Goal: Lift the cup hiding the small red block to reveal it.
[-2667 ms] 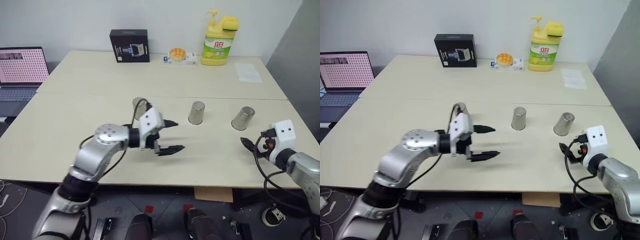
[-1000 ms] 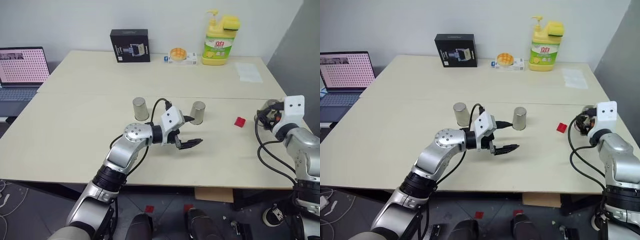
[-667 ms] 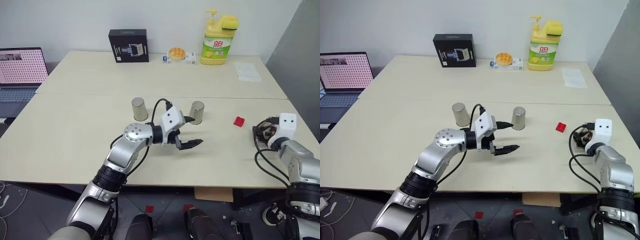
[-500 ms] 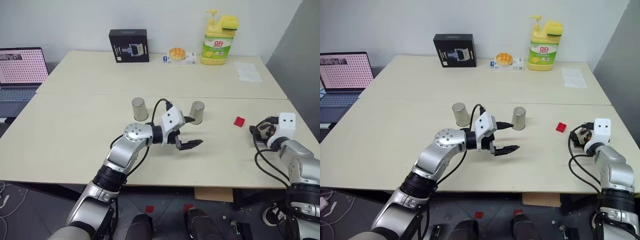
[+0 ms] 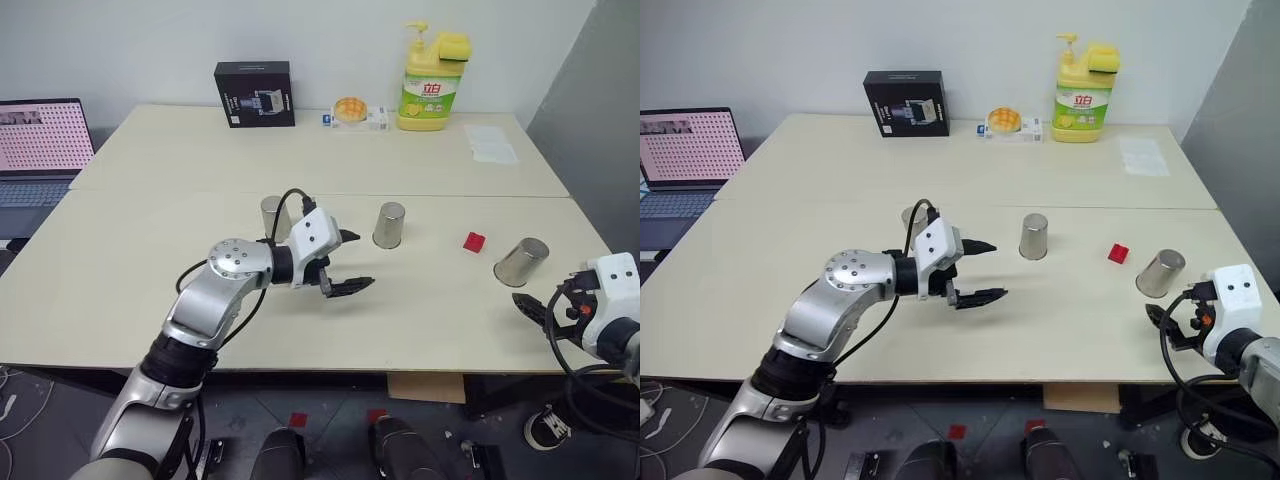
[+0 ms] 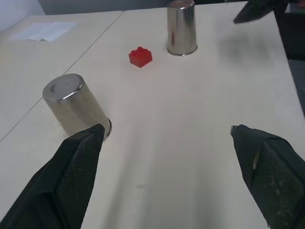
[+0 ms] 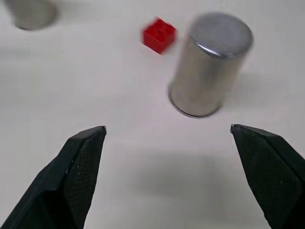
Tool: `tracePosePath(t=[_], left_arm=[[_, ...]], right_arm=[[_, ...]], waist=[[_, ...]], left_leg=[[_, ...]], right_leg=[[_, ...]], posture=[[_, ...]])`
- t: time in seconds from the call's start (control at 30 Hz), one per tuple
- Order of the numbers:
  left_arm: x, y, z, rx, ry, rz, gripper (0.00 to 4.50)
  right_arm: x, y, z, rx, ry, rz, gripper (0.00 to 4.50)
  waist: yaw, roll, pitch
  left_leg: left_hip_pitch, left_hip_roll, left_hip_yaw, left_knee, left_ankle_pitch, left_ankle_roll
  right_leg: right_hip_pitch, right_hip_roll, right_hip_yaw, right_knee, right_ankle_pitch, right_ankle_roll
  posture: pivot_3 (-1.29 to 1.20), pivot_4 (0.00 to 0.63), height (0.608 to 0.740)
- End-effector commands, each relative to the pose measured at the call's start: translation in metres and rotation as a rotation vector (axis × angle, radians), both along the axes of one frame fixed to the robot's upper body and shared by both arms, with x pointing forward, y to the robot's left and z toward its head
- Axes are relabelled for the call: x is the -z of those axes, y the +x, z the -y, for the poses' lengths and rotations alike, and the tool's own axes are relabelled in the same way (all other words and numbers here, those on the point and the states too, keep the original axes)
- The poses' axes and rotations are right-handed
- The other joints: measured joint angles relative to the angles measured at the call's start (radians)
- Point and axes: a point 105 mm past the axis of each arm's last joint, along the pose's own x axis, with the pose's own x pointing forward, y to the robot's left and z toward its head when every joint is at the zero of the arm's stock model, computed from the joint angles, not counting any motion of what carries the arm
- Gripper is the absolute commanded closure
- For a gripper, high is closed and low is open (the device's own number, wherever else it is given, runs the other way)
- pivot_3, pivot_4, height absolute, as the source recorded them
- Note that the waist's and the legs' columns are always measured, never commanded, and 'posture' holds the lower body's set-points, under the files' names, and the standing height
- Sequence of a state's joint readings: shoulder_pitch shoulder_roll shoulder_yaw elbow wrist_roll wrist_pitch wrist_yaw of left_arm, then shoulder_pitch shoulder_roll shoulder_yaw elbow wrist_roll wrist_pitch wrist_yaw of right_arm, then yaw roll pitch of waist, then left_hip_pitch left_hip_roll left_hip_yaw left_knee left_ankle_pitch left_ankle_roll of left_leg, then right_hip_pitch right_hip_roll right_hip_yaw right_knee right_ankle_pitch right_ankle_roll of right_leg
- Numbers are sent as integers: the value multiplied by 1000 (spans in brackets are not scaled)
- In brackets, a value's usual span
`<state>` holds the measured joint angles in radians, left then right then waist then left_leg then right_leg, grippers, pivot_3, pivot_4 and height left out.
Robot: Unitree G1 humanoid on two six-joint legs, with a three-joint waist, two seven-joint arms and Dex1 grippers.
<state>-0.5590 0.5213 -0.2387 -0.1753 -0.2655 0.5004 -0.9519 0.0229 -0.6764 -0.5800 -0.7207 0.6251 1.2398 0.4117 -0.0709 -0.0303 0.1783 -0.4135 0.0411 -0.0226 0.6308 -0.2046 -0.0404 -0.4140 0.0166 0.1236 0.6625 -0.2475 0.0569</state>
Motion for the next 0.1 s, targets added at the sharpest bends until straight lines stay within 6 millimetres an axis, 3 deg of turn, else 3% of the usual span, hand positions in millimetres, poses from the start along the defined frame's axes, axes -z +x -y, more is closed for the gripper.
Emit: tracePosePath(t=[0.03, 0.1], left_arm=[[-15, -4, -4, 17, -19, 33, 0], [-17, -3, -5, 16, -23, 37, 0]], right_arm=[[-22, -2, -13, -43, -14, 67, 57], [-24, -1, -15, -42, -11, 68, 57]], waist=[[-1, 0, 0], [-1, 0, 0]], left_leg=[[0, 0, 0, 0, 0, 0], [-1, 0, 0, 1, 0, 0]], right_leg=[[0, 0, 0, 0, 0, 0], [0, 0, 0, -1, 0, 0]], posture=[[0, 150, 740], [0, 150, 740]])
